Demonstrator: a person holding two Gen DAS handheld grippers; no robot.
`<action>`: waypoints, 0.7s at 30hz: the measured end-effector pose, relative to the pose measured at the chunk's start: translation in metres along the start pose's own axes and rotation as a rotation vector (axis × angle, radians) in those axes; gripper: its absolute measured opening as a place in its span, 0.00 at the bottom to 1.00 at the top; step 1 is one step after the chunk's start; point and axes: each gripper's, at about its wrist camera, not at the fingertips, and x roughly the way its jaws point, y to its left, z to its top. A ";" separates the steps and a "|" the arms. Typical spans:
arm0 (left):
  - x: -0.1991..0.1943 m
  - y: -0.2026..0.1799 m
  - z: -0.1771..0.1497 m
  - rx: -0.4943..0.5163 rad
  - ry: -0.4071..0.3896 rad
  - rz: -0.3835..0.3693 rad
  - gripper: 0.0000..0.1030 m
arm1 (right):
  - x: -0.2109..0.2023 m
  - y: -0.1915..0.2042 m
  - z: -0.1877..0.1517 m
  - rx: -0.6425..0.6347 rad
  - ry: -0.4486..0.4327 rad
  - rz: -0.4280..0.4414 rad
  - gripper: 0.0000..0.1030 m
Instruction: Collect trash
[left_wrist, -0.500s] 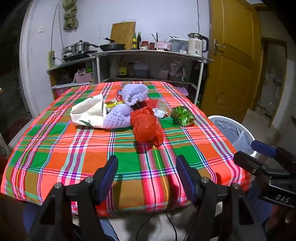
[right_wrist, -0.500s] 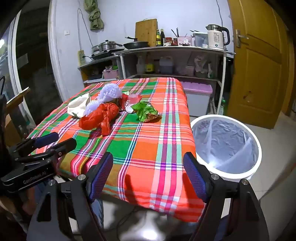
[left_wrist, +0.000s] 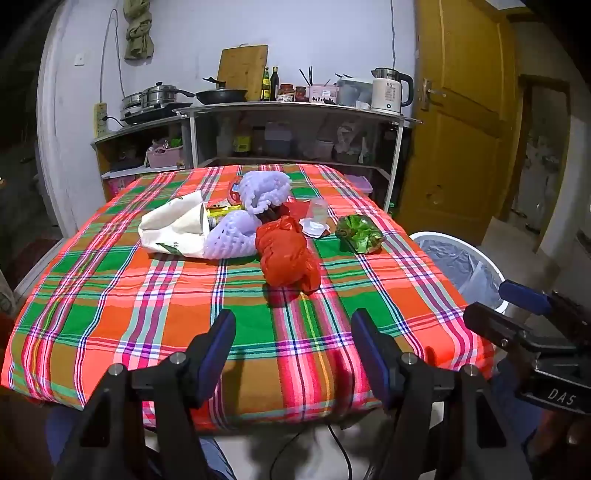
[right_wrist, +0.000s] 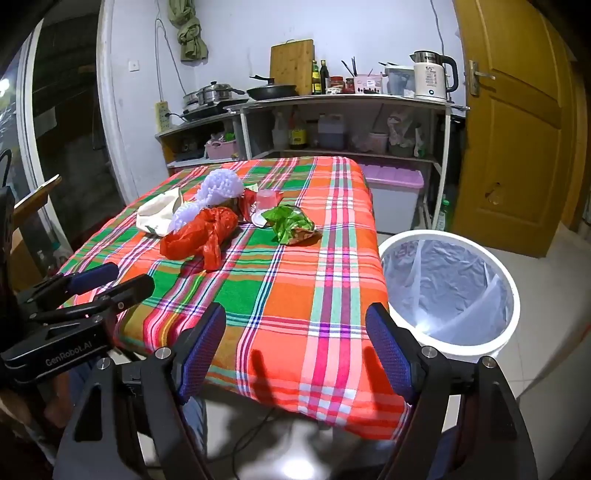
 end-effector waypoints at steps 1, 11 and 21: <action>0.000 -0.001 0.000 0.000 0.000 0.000 0.65 | 0.001 0.000 0.000 0.001 -0.001 -0.001 0.76; 0.001 -0.002 0.000 -0.003 -0.001 -0.001 0.65 | -0.007 0.001 -0.001 -0.001 -0.002 -0.002 0.76; -0.004 -0.005 0.001 -0.003 -0.001 -0.003 0.65 | -0.005 0.000 0.001 -0.002 0.001 -0.003 0.76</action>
